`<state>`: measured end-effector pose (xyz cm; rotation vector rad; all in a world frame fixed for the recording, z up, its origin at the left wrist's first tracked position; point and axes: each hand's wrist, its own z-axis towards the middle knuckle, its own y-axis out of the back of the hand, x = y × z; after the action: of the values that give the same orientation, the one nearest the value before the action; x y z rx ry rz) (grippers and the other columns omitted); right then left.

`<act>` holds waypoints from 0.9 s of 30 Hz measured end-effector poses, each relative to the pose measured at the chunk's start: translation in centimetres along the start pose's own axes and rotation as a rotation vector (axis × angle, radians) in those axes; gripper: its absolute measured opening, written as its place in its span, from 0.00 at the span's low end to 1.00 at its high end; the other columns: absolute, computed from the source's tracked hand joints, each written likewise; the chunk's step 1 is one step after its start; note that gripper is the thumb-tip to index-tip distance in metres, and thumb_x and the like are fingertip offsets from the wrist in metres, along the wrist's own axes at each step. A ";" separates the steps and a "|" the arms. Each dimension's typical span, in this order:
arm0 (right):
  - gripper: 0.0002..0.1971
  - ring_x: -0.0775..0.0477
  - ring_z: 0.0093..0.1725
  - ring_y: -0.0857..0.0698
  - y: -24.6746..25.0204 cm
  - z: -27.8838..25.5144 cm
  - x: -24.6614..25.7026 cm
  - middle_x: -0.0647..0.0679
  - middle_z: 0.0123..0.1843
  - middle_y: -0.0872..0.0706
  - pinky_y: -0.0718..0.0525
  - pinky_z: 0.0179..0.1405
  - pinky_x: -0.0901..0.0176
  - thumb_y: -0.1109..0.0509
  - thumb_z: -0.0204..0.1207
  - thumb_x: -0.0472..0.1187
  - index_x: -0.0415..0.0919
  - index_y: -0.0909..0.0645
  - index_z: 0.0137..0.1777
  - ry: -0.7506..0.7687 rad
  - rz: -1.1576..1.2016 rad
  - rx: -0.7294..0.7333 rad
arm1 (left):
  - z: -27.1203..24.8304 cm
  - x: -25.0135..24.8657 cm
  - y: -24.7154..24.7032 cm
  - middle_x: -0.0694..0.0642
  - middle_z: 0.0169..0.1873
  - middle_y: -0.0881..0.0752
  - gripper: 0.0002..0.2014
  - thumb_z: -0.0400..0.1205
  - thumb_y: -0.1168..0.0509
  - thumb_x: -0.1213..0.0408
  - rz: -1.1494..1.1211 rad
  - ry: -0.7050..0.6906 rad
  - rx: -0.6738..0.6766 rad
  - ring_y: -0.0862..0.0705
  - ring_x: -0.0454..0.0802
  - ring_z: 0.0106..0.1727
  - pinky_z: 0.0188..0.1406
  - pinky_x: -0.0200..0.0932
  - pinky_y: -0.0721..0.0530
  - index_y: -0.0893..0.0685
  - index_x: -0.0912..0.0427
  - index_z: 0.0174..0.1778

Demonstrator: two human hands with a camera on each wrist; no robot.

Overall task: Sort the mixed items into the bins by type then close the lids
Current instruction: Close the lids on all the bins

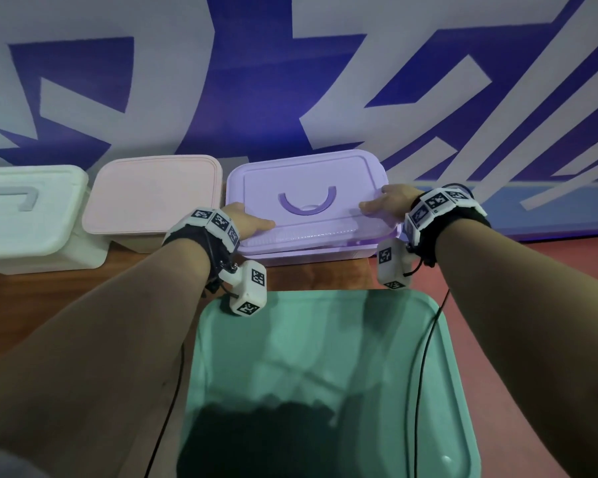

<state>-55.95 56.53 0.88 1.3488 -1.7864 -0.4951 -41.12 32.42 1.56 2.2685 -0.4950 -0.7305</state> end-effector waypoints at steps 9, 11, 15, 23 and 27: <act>0.25 0.38 0.55 0.19 0.4 -0.5 -0.9 0.41 0.58 0.18 0.19 0.55 0.51 0.24 0.73 0.49 0.38 0.23 0.65 -0.009 0.083 0.055 | -0.9 -1.0 -0.2 0.60 0.80 0.34 0.38 0.80 0.31 0.51 0.052 -0.011 -0.015 0.31 0.60 0.77 0.70 0.47 0.30 0.40 0.61 0.82; 0.12 0.43 0.41 0.18 0.3 -0.3 -1.8 0.47 0.42 0.18 0.20 0.36 0.58 0.21 0.69 0.46 0.42 0.17 0.47 -0.025 0.162 0.100 | -0.8 -1.0 -0.4 0.61 0.79 0.33 0.39 0.80 0.31 0.51 0.077 -0.001 0.001 0.30 0.60 0.77 0.70 0.49 0.29 0.41 0.61 0.82; 0.11 0.46 0.36 0.17 0.2 -0.5 -2.1 0.46 0.39 0.14 0.22 0.25 0.66 0.17 0.63 0.42 0.43 0.14 0.42 -0.069 0.265 0.156 | 0.0 -0.9 -0.8 0.64 0.73 0.27 0.40 0.76 0.27 0.50 0.084 0.025 0.019 0.24 0.63 0.69 0.66 0.53 0.21 0.39 0.60 0.79; 0.15 0.46 0.40 0.19 0.2 -0.4 -1.2 0.45 0.49 0.15 0.24 0.32 0.60 0.17 0.63 0.45 0.42 0.13 0.48 -0.071 0.246 0.211 | 1.5 -1.1 -1.5 0.66 0.75 0.32 0.49 0.73 0.24 0.51 0.090 0.064 0.041 0.27 0.65 0.72 0.69 0.58 0.22 0.47 0.61 0.82; 0.12 0.46 0.44 0.15 0.2 0.0 -1.6 0.46 0.49 0.12 0.20 0.32 0.60 0.15 0.60 0.45 0.44 0.11 0.42 -0.080 0.332 0.207 | 2.1 -1.1 -1.8 0.66 0.76 0.34 0.51 0.72 0.24 0.48 0.125 0.073 0.039 0.28 0.66 0.73 0.69 0.57 0.23 0.50 0.60 0.82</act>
<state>-55.92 58.04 0.41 1.1451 -2.1236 -0.1898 -42.99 33.19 -0.57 2.2678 -0.6146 -0.5784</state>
